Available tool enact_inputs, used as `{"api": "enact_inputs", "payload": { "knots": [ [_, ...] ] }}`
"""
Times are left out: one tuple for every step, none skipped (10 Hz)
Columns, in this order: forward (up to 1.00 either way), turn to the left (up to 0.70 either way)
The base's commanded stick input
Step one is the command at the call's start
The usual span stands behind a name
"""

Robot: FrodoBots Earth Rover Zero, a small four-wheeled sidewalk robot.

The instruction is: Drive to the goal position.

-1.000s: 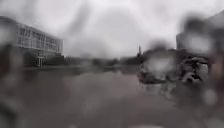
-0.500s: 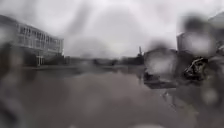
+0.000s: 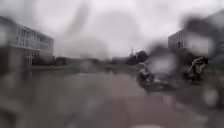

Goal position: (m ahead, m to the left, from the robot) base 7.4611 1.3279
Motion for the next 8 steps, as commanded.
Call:
{"api": "enact_inputs", "payload": {
  "knots": [
    [1.00, 0.00],
    [1.00, 0.00],
    [1.00, 0.00],
    [1.00, 0.00],
    [1.00, 0.00],
    [1.00, 0.00],
    [1.00, 0.00],
    [1.00, 0.00]
  ]
}}
